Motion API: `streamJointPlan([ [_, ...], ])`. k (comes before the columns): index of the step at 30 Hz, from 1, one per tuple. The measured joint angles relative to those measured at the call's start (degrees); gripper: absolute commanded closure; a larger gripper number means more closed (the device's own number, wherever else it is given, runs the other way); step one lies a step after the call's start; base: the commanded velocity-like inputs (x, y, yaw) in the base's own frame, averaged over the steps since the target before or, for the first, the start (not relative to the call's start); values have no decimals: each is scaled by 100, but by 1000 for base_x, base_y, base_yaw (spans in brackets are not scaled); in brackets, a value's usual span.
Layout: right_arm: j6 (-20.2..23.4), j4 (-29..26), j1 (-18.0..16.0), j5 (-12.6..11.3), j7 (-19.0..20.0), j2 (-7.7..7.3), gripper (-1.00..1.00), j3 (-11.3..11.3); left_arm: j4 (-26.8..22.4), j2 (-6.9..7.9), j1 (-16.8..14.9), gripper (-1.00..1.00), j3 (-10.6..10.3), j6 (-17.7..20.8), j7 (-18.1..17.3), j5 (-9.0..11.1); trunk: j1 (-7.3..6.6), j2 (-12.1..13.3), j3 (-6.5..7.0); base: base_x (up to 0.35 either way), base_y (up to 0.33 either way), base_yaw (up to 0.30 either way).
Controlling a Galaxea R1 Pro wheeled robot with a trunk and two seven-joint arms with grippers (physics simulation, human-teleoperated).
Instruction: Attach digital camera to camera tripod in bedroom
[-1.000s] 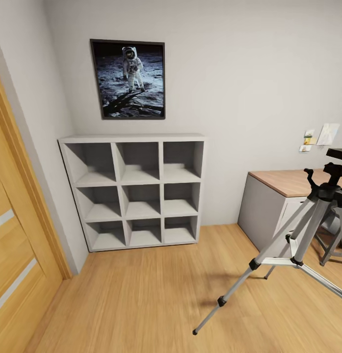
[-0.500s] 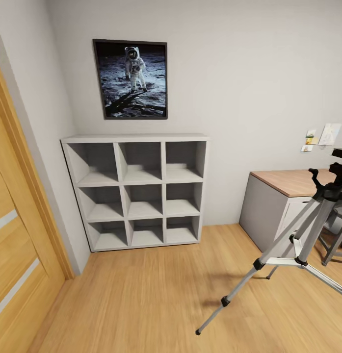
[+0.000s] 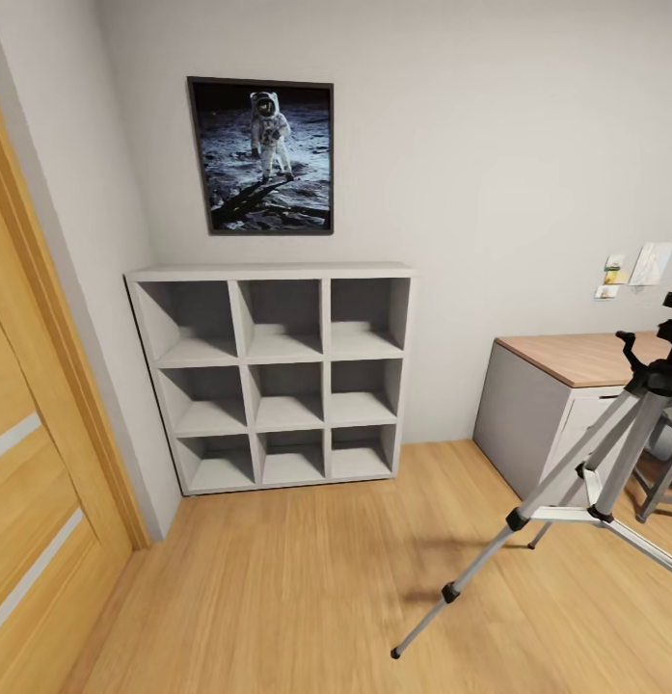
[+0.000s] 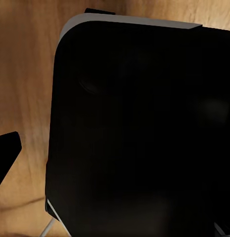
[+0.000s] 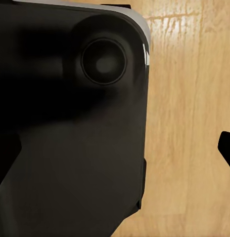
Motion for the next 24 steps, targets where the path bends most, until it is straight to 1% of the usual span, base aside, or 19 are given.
streamJointPlan([
  [11,0,0,0,0,0,3,-100,0,0,0,0,-100,-2,2,0,1,0,0,0,0,115,0],
  [24,9,-12,-2,3,-2,5,-100,-7,-75,19,0,-100,-23,2,-1,-3,0,0,0,0,16,0],
])
